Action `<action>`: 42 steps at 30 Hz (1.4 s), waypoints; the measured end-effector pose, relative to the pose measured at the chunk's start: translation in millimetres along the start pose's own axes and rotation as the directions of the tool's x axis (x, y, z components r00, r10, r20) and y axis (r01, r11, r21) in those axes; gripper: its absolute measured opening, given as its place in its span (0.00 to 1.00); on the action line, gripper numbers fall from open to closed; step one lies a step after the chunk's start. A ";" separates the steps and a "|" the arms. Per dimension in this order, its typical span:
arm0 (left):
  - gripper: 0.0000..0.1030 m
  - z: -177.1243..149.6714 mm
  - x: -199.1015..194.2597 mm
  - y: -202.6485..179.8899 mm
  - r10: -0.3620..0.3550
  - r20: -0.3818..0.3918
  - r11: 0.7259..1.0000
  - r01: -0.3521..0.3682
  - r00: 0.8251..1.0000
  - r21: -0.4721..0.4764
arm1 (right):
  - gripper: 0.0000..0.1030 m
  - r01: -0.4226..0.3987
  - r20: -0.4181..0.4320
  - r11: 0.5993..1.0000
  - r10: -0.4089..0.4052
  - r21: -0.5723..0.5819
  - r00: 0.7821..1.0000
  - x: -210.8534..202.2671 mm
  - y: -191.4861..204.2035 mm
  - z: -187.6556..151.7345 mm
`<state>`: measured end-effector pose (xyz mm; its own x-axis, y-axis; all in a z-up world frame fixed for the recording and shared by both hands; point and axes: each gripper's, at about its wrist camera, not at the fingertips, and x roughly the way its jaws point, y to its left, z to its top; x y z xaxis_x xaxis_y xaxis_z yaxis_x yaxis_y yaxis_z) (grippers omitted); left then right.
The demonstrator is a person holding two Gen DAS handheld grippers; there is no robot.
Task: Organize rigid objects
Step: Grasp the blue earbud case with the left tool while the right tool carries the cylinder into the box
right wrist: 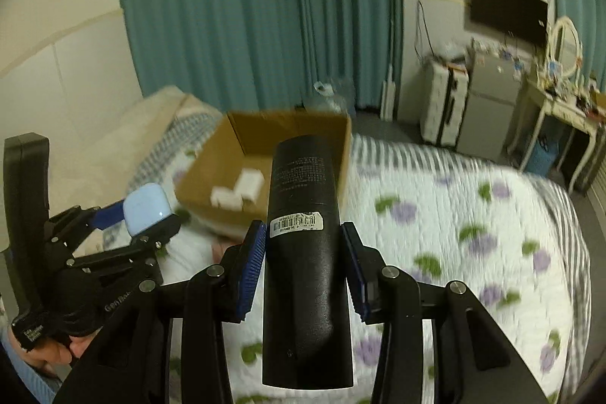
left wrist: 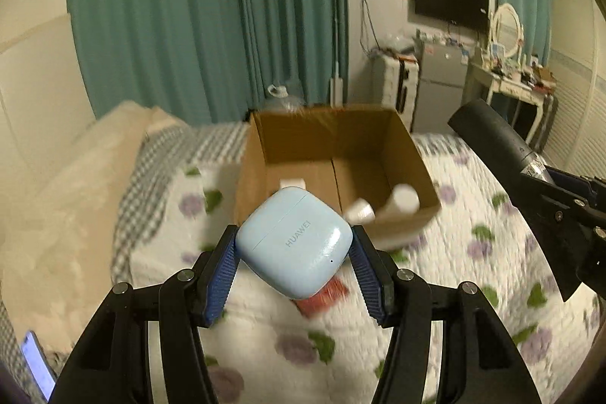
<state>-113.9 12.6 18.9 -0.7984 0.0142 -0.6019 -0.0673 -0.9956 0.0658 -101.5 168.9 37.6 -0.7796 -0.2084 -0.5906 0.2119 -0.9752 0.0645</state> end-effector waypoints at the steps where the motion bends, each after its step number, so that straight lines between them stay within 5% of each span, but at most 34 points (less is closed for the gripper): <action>1: 0.57 7.5 1.6 1.0 0.010 0.012 1.000 -0.010 1.000 0.003 | 0.39 -0.005 0.010 1.000 0.005 -0.007 1.000 0.5 2.2 7.1; 13: 0.57 61.0 95.4 1.8 0.034 0.006 0.999 -0.034 0.999 0.022 | 0.38 -0.038 0.054 0.999 0.039 -0.023 0.998 96.7 6.8 83.8; 23: 0.57 49.1 172.2 -2.1 0.021 -0.067 1.000 -0.020 0.998 0.021 | 0.39 -0.002 -0.024 1.000 0.002 0.027 1.000 195.0 -23.2 69.8; 27: 0.60 44.4 169.7 -0.2 -0.001 -0.085 1.000 0.002 0.996 0.009 | 0.43 0.009 -0.023 0.998 -0.008 0.058 1.000 201.1 -31.4 64.2; 30: 0.65 44.4 155.1 3.3 0.028 -0.065 0.999 -0.027 0.998 0.018 | 0.65 0.028 -0.006 0.998 -0.028 0.057 1.000 190.6 -31.1 68.1; 42: 0.69 55.5 43.6 22.2 0.047 0.051 0.999 -0.047 0.998 0.008 | 0.78 0.072 0.061 0.997 -0.073 0.014 0.996 83.0 -10.0 71.8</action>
<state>-183.4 -3.8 38.3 -0.8301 -0.0275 -0.5570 -0.0342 -0.9944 0.1000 -210.6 156.0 45.6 -0.8272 -0.1410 -0.5439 0.1469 -0.9886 0.0328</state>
